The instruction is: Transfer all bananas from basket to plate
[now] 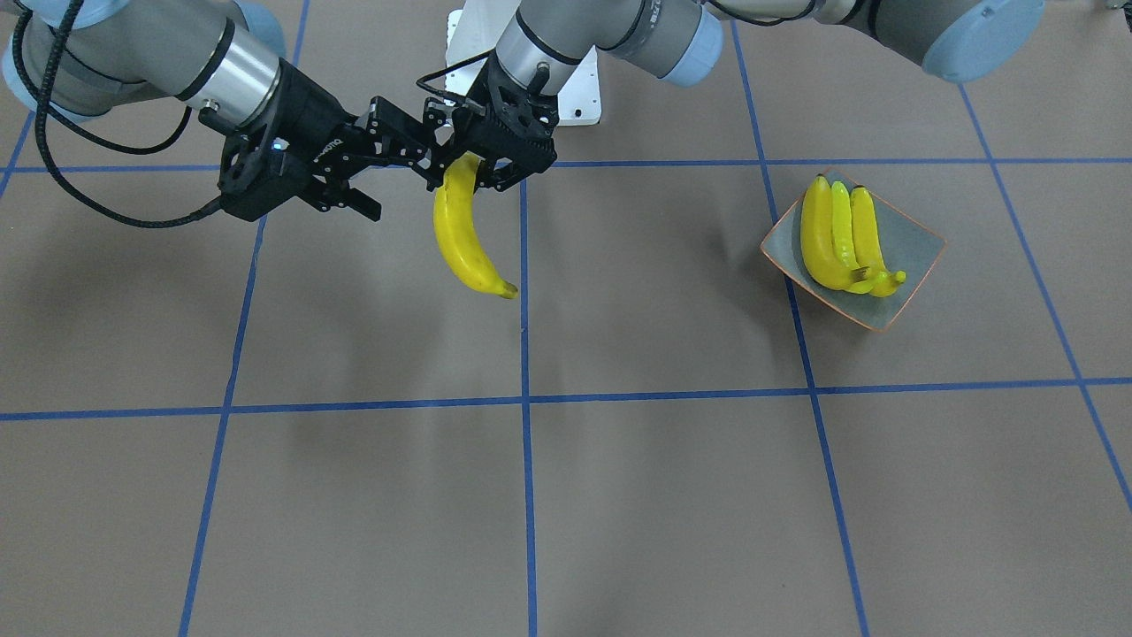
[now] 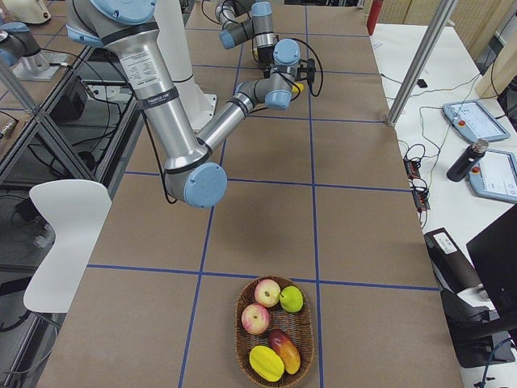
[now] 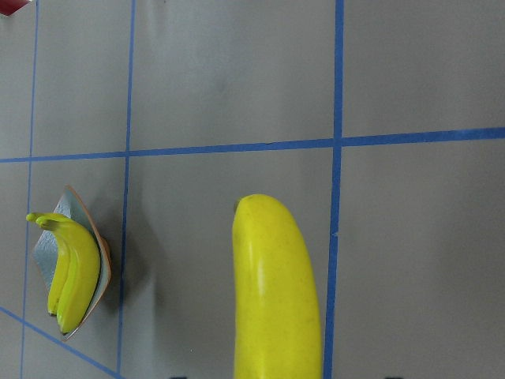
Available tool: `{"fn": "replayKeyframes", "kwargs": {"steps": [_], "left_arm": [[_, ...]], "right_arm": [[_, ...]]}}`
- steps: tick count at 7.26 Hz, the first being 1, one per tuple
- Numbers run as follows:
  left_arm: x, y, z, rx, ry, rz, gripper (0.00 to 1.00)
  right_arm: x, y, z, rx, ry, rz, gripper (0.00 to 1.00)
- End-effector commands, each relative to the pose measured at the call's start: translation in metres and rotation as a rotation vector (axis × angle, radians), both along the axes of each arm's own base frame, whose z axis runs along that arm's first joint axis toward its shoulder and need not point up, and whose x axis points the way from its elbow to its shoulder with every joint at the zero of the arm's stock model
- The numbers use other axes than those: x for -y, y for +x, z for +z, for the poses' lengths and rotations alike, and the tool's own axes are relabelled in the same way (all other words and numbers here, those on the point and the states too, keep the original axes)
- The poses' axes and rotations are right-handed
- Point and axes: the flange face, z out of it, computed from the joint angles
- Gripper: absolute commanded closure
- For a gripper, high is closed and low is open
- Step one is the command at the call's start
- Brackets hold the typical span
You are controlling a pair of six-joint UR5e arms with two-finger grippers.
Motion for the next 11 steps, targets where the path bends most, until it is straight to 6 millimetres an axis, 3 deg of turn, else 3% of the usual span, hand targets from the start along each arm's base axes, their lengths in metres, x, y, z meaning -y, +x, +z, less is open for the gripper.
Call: {"fn": "replayKeyframes", "kwargs": {"steps": [1, 3, 5, 6, 7, 9, 11], "left_arm": [[0.002, -0.032, 0.058, 0.121, 0.053, 0.007, 1.0], [-0.008, -0.071, 0.062, 0.299, 0.067, 0.035, 1.0], [0.009, -0.107, 0.095, 0.485, 0.0, 0.011, 1.0], [0.014, -0.126, 0.131, 0.611, -0.021, -0.01, 1.0], [0.012, -0.149, 0.155, 0.798, 0.023, 0.014, 1.0], [0.015, -0.177, 0.199, 1.066, 0.029, 0.037, 1.0], [0.007, -0.208, 0.275, 1.269, 0.037, 0.063, 1.0]], "right_arm": [[0.015, 0.045, 0.033, -0.035, -0.033, 0.095, 0.0], [0.017, 0.072, 0.084, -0.064, -0.046, 0.163, 0.0], [0.017, 0.082, 0.121, -0.106, -0.047, 0.239, 0.0], [0.019, 0.082, 0.125, -0.116, -0.048, 0.255, 0.0], [0.019, 0.082, 0.133, -0.13, -0.052, 0.268, 0.0], [0.027, 0.077, 0.141, -0.154, -0.038, 0.287, 0.0], [0.033, 0.072, 0.149, -0.172, -0.026, 0.283, 0.0]]}}
